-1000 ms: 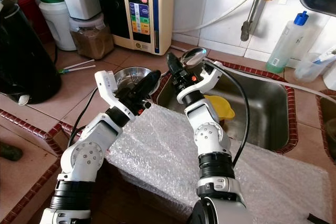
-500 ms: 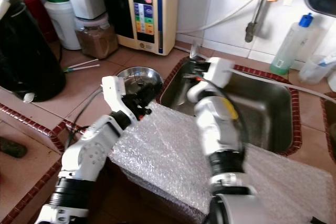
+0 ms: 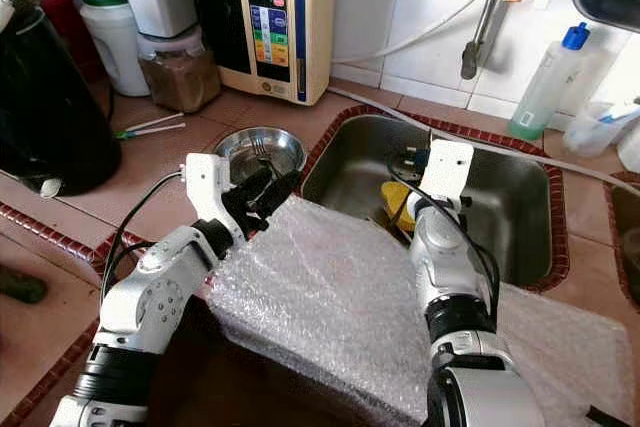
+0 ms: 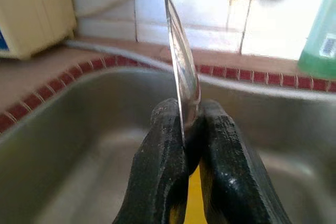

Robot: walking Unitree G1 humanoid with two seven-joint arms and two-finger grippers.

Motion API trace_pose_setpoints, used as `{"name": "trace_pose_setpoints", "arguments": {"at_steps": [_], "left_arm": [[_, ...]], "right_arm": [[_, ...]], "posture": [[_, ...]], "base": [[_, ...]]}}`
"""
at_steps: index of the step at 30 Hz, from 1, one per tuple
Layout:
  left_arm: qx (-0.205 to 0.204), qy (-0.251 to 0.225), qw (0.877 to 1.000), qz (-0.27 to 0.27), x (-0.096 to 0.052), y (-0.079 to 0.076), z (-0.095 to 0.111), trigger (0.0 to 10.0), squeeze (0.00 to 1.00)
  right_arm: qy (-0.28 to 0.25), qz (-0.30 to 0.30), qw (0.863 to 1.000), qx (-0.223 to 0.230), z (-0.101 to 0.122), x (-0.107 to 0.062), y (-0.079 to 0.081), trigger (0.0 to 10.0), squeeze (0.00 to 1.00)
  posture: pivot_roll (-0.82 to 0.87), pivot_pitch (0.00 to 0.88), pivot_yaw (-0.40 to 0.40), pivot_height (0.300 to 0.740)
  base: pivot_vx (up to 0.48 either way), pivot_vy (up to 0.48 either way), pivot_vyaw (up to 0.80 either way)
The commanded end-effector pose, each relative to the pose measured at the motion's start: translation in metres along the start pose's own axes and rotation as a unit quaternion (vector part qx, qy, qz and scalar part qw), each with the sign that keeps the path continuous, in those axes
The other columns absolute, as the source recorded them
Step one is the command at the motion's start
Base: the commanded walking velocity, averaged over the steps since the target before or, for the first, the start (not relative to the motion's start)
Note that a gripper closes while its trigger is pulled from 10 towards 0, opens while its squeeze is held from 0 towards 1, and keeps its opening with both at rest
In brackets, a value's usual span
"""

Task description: Kitchen organization

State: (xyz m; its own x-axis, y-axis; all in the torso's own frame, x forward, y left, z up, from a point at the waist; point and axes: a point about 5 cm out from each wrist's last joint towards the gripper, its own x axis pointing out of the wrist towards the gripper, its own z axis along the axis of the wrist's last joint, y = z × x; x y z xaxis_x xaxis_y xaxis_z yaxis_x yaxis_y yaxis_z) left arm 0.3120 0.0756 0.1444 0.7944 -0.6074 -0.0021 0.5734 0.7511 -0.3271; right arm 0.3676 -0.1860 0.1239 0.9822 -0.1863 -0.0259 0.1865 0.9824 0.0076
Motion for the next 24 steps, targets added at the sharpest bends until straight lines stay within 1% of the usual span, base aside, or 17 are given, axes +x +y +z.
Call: {"name": "trace_pose_setpoints", "arguments": {"at_steps": [1, 4, 5, 6, 7, 8, 9, 10, 11, 14, 19, 24], "left_arm": [[0.019, 0.007, 1.000, -0.009, -0.002, -0.002, -0.002, 10.0, 1.00], [0.028, 0.012, 0.999, -0.014, -0.003, -0.003, -0.003, 10.0, 1.00], [0.041, 0.021, 0.999, -0.021, -0.003, -0.004, -0.005, 10.0, 1.00], [0.041, 0.021, 0.999, -0.021, -0.003, -0.004, -0.005, 10.0, 1.00], [0.047, 0.026, 0.998, -0.022, -0.004, -0.003, -0.006, 10.0, 1.00], [0.045, 0.026, 0.998, -0.022, -0.004, -0.003, -0.007, 10.0, 1.00], [0.043, 0.026, 0.998, -0.021, -0.004, -0.003, -0.007, 10.0, 1.00], [0.043, 0.026, 0.998, -0.021, -0.004, -0.003, -0.007, 10.0, 1.00], [0.054, 0.032, 0.998, -0.022, -0.004, -0.002, -0.008, 10.0, 1.00], [0.064, 0.035, 0.997, -0.023, -0.004, -0.002, -0.008, 10.0, 1.00], [0.069, 0.034, 0.997, -0.020, -0.003, -0.001, -0.008, 10.0, 1.00], [0.072, 0.033, 0.997, -0.014, -0.003, 0.000, -0.008, 10.0, 1.00]], "right_arm": [[0.012, -0.010, 1.000, -0.016, -0.003, 0.002, -0.002, 0.0, 0.00], [0.033, -0.014, 0.999, -0.031, -0.011, 0.000, -0.003, 0.0, 0.00], [0.040, -0.018, 0.998, -0.043, -0.014, 0.000, -0.005, 0.0, 0.00], [0.040, -0.018, 0.998, -0.043, -0.014, 0.000, -0.005, 0.0, 0.00], [0.051, -0.017, 0.998, -0.041, -0.018, -0.001, -0.005, 0.0, 0.00], [0.053, -0.016, 0.998, -0.041, -0.019, -0.001, -0.005, 0.7, 0.00], [0.053, -0.014, 0.998, -0.043, -0.019, -0.002, -0.004, 4.4, 0.09], [0.053, -0.014, 0.998, -0.043, -0.019, -0.002, -0.004, 4.4, 0.09], [0.057, -0.013, 0.997, -0.042, -0.020, -0.002, -0.003, 10.0, 1.00], [0.060, -0.009, 0.997, -0.038, -0.022, -0.002, -0.001, 10.0, 1.00], [0.068, -0.012, 0.996, -0.048, -0.024, -0.002, 0.000, 10.0, 1.00], [0.070, -0.002, 0.997, -0.040, -0.025, -0.002, 0.002, 10.0, 1.00]], "posture": [[0.08, 0.000, 0.030, 0.740], [0.08, 0.000, 0.030, 0.740], [0.08, 0.000, 0.030, 0.740], [0.08, 0.000, 0.030, 0.740], [0.08, 0.000, 0.032, 0.740], [0.08, 0.000, 0.032, 0.740], [0.08, 0.000, 0.032, 0.740], [0.08, 0.000, 0.032, 0.740], [0.08, 0.000, 0.033, 0.740], [0.07, 0.000, 0.033, 0.740], [0.08, 0.000, 0.034, 0.740], [0.08, 0.000, 0.033, 0.740]], "base": [[0.000, 0.000, 0.00], [0.000, 0.000, 0.00], [0.000, 0.000, 0.00], [0.000, 0.000, 0.00], [0.000, 0.000, 0.00], [0.000, 0.000, 0.00], [0.000, 0.000, 0.00], [0.000, 0.000, 0.00], [0.000, 0.000, 0.00], [0.000, 0.000, 0.00], [0.000, 0.000, 0.00], [0.000, 0.000, 0.00]]}}
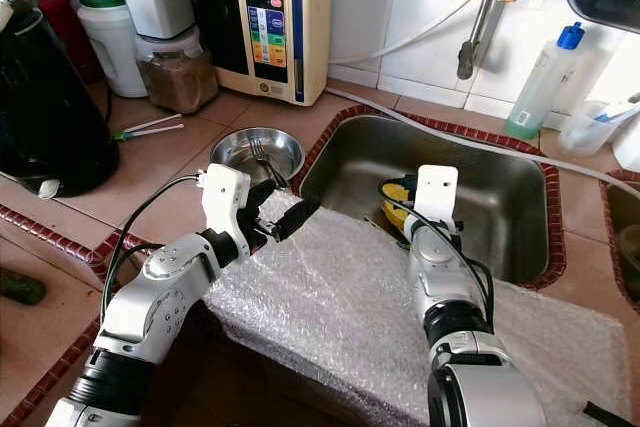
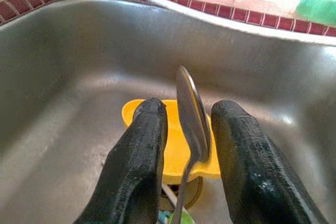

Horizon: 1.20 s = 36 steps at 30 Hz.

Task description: Kitchen organization

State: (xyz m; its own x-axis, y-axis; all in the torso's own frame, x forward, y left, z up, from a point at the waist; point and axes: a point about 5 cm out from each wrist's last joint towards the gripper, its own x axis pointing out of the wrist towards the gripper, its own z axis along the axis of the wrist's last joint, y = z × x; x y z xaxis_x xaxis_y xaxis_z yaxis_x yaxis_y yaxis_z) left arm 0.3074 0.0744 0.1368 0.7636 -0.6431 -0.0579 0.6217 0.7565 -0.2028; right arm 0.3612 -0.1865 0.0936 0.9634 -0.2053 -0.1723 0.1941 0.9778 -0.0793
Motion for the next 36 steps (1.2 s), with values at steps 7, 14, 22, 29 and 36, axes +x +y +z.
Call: {"name": "trace_pose_setpoints", "arguments": {"at_steps": [7, 14, 22, 29, 36], "left_arm": [[0.030, -0.027, 0.998, 0.039, 0.001, 0.009, 0.008, 10.0, 1.00], [0.045, -0.044, 0.994, 0.088, 0.001, 0.022, 0.012, 10.0, 1.00], [0.060, -0.051, 0.975, 0.208, -0.003, 0.055, 0.017, 10.0, 1.00], [0.044, -0.065, 0.966, 0.247, -0.005, 0.064, 0.017, 10.0, 1.00], [0.032, -0.056, 0.968, 0.242, 0.008, 0.056, 0.015, 10.0, 0.56]], "right_arm": [[-0.027, 0.020, 0.999, 0.003, 0.013, 0.002, 0.009, 10.0, 1.00], [-0.047, 0.035, 0.998, 0.013, 0.020, 0.001, 0.018, 10.0, 1.00], [-0.111, 0.123, 0.985, 0.048, 0.038, -0.008, 0.047, 10.0, 1.00], [-0.115, 0.150, 0.981, 0.051, 0.039, -0.012, 0.053, 10.0, 1.00], [-0.129, 0.191, 0.972, 0.051, 0.045, -0.016, 0.060, 10.0, 1.00]], "posture": [[0.08, 0.000, 0.031, 0.740], [0.07, 0.000, 0.033, 0.740], [0.07, 0.000, 0.036, 0.740], [0.06, 0.000, 0.030, 0.740], [0.05, 0.000, 0.033, 0.740]], "base": [[0.000, 0.000, 0.00], [0.000, 0.000, 0.00], [0.000, 0.000, 0.00], [0.000, 0.000, 0.00], [0.000, 0.000, 0.00]]}}
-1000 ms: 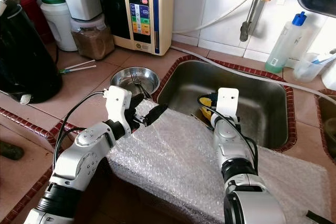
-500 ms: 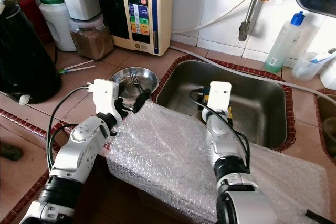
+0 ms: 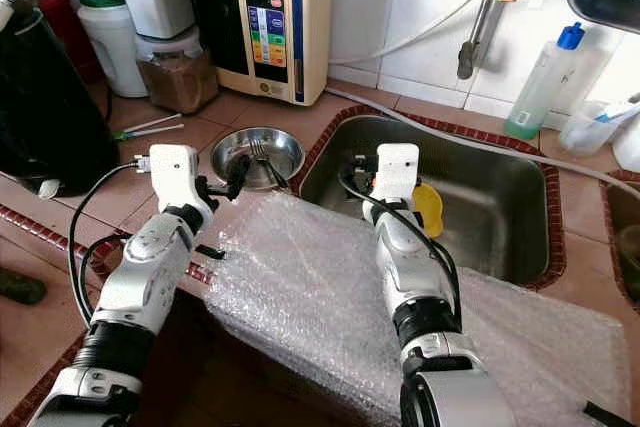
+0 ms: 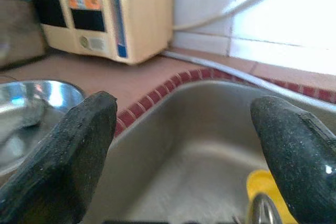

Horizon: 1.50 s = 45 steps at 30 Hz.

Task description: Kitchen organization

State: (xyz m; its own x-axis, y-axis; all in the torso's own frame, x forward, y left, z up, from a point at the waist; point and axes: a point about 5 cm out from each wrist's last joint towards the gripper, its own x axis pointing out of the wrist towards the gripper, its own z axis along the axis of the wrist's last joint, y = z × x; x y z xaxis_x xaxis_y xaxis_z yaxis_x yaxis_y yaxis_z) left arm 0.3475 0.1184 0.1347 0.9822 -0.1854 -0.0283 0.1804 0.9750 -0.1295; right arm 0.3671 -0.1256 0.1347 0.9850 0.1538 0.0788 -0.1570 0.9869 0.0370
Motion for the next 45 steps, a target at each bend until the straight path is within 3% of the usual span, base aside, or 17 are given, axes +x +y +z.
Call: {"name": "trace_pose_setpoints", "arguments": {"at_steps": [1, 2, 6, 9, 14, 25, 26, 27, 28, 29, 30, 40, 42, 45], "left_arm": [[0.003, 0.004, 1.000, -0.011, 0.006, -0.007, 0.004, 10.0, 0.22], [-0.007, 0.009, 1.000, -0.015, 0.007, -0.011, 0.003, 10.0, 0.00], [-0.049, 0.032, 0.998, -0.038, 0.012, -0.026, 0.001, 10.0, 0.00], [-0.054, 0.044, 0.996, -0.047, 0.015, -0.032, -0.002, 10.0, 0.00], [-0.031, 0.064, 0.995, -0.069, 0.021, -0.049, -0.008, 10.0, 0.00], [0.030, 0.103, 0.991, -0.075, 0.025, -0.056, -0.022, 10.0, 0.00], [0.039, 0.110, 0.990, -0.075, 0.025, -0.055, -0.023, 9.1, 0.00], [0.042, 0.112, 0.990, -0.075, 0.025, -0.055, -0.024, 9.1, 0.00], [0.043, 0.113, 0.990, -0.072, 0.025, -0.054, -0.024, 3.6, 0.00], [0.042, 0.112, 0.990, -0.069, 0.025, -0.053, -0.024, 3.6, 0.00], [0.042, 0.112, 0.991, -0.068, 0.025, -0.052, -0.024, 2.7, 0.00], [0.048, 0.107, 0.992, -0.046, 0.027, -0.041, -0.022, 2.2, 0.00], [0.050, 0.113, 0.992, -0.035, 0.027, -0.034, -0.022, 0.1, 0.00], [0.051, 0.119, 0.991, -0.024, 0.026, -0.027, -0.023, 0.0, 0.00]], "right_arm": [[-0.003, 0.017, 1.000, 0.005, 0.001, -0.002, 0.004, 10.0, 1.00], [-0.005, 0.022, 1.000, 0.004, 0.001, -0.003, 0.005, 10.0, 1.00], [-0.006, 0.027, 1.000, -0.002, 0.000, -0.006, 0.007, 10.0, 1.00], [-0.005, 0.028, 1.000, -0.003, -0.001, -0.007, 0.007, 10.0, 1.00], [-0.004, 0.030, 1.000, -0.004, 0.000, -0.009, 0.008, 10.0, 1.00], [-0.002, 0.031, 0.999, -0.008, 0.000, -0.012, 0.008, 10.0, 1.00], [-0.002, 0.031, 0.999, -0.008, 0.000, -0.012, 0.008, 10.0, 1.00], [-0.002, 0.031, 0.999, -0.008, 0.000, -0.012, 0.008, 10.0, 1.00], [-0.002, 0.031, 0.999, -0.008, 0.000, -0.012, 0.009, 10.0, 1.00], [-0.002, 0.032, 0.999, -0.009, 0.000, -0.012, 0.009, 10.0, 1.00], [-0.002, 0.032, 0.999, -0.009, 0.000, -0.012, 0.009, 10.0, 1.00], [0.001, 0.032, 0.999, -0.011, 0.001, -0.011, 0.008, 10.0, 1.00], [0.002, 0.029, 0.999, -0.012, 0.001, -0.011, 0.007, 10.0, 1.00], [0.003, 0.028, 1.000, -0.012, 0.001, -0.010, 0.006, 10.0, 1.00]], "posture": [[0.05, 0.000, 0.036, 0.740], [0.05, 0.000, 0.036, 0.740], [0.04, 0.000, 0.038, 0.740], [0.04, 0.000, 0.040, 0.740], [0.02, 0.000, 0.048, 0.740], [0.02, 0.000, 0.055, 0.740], [0.02, 0.000, 0.055, 0.740], [0.02, 0.000, 0.055, 0.740], [0.02, 0.000, 0.054, 0.740], [0.02, 0.000, 0.054, 0.740], [0.02, 0.000, 0.053, 0.740], [0.02, 0.000, 0.049, 0.740], [0.02, 0.000, 0.047, 0.740], [0.02, 0.000, 0.046, 0.740]], "base": [[0.000, 0.000, 0.00], [0.000, 0.000, 0.00], [0.000, 0.000, 0.00], [0.000, 0.000, 0.00], [0.000, 0.000, 0.00], [0.000, 0.000, 0.00], [0.000, 0.000, 0.00], [0.000, 0.000, 0.00], [0.000, 0.000, 0.00], [0.000, 0.000, 0.00], [0.000, 0.000, 0.00], [0.000, 0.000, 0.00], [0.000, 0.000, 0.00], [0.000, 0.000, 0.00]]}}
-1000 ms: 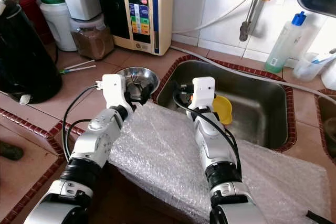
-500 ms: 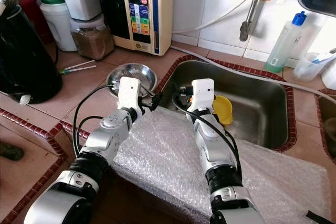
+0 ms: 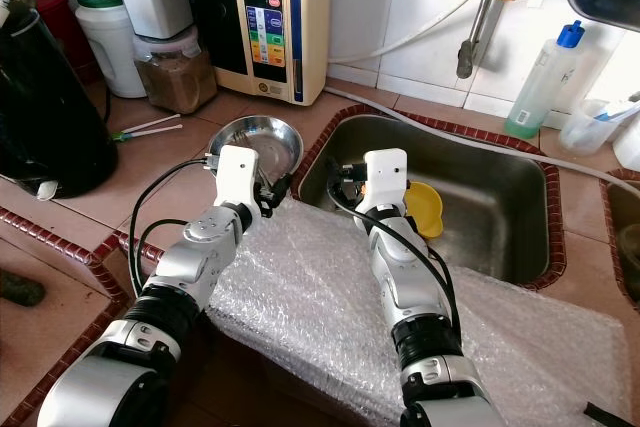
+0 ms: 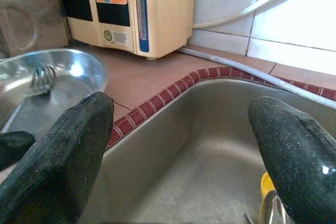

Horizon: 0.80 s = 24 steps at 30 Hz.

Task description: Kitchen organization

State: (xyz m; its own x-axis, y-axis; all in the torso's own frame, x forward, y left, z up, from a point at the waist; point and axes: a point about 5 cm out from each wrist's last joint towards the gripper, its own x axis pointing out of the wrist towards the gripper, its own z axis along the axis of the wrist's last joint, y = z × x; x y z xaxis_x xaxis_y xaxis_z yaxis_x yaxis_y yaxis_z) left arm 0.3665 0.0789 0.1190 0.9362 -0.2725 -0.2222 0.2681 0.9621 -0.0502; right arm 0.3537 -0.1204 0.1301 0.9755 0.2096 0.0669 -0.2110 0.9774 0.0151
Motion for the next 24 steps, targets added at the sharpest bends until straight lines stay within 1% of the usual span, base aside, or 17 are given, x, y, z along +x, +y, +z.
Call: {"name": "trace_pose_setpoints", "arguments": {"at_steps": [1, 3, 5, 7, 8, 9, 15, 20, 24], "left_arm": [[0.004, 0.019, 1.000, 0.015, 0.000, 0.008, -0.004, 0.0, 0.00], [0.003, 0.020, 1.000, 0.015, -0.001, 0.009, -0.003, 0.0, 0.00], [0.007, 0.021, 1.000, 0.023, -0.003, 0.021, 0.000, 0.0, 0.00], [0.008, 0.020, 0.999, 0.027, -0.005, 0.026, 0.002, 0.0, 0.00], [0.008, 0.020, 0.999, 0.027, -0.005, 0.026, 0.002, 0.0, 0.00], [0.010, 0.020, 0.999, 0.030, -0.006, 0.031, 0.003, 0.0, 0.00], [0.010, 0.016, 0.999, 0.030, -0.013, 0.043, 0.010, 0.0, 0.00], [0.008, 0.015, 1.000, 0.025, -0.017, 0.048, 0.012, 0.0, 0.00], [0.002, 0.004, 1.000, 0.027, -0.018, 0.050, 0.015, 0.0, 0.00]], "right_arm": [[-0.004, -0.001, 1.000, -0.003, 0.005, 0.002, -0.002, 10.0, 1.00], [-0.004, -0.001, 1.000, -0.003, 0.006, 0.002, -0.002, 10.0, 1.00], [-0.003, -0.002, 1.000, -0.004, 0.006, 0.003, -0.003, 10.0, 1.00], [-0.003, -0.003, 1.000, -0.004, 0.006, 0.003, -0.004, 10.0, 1.00], [-0.003, -0.003, 1.000, -0.004, 0.006, 0.003, -0.004, 10.0, 1.00], [-0.003, -0.004, 1.000, -0.004, 0.007, 0.004, -0.004, 10.0, 1.00], [-0.003, -0.006, 1.000, -0.002, 0.008, 0.005, -0.006, 10.0, 1.00], [-0.002, -0.007, 1.000, -0.003, 0.008, 0.005, -0.008, 10.0, 1.00], [-0.003, -0.009, 1.000, -0.004, 0.009, 0.005, -0.010, 10.0, 1.00]], "posture": [[0.02, 0.000, 0.046, 0.740], [0.02, 0.000, 0.046, 0.740], [0.03, 0.000, 0.044, 0.740], [0.03, 0.000, 0.043, 0.740], [0.03, 0.000, 0.043, 0.740], [0.03, 0.000, 0.042, 0.740], [0.04, 0.000, 0.038, 0.740], [0.04, 0.000, 0.036, 0.740], [0.04, 0.000, 0.034, 0.740]], "base": [[0.000, 0.000, 0.00], [0.000, 0.000, 0.00], [0.000, 0.000, 0.00], [0.000, 0.000, 0.00], [0.000, 0.000, 0.00], [0.000, 0.000, 0.00], [0.000, 0.000, 0.00], [0.000, 0.000, 0.00], [0.000, 0.000, 0.00]]}}
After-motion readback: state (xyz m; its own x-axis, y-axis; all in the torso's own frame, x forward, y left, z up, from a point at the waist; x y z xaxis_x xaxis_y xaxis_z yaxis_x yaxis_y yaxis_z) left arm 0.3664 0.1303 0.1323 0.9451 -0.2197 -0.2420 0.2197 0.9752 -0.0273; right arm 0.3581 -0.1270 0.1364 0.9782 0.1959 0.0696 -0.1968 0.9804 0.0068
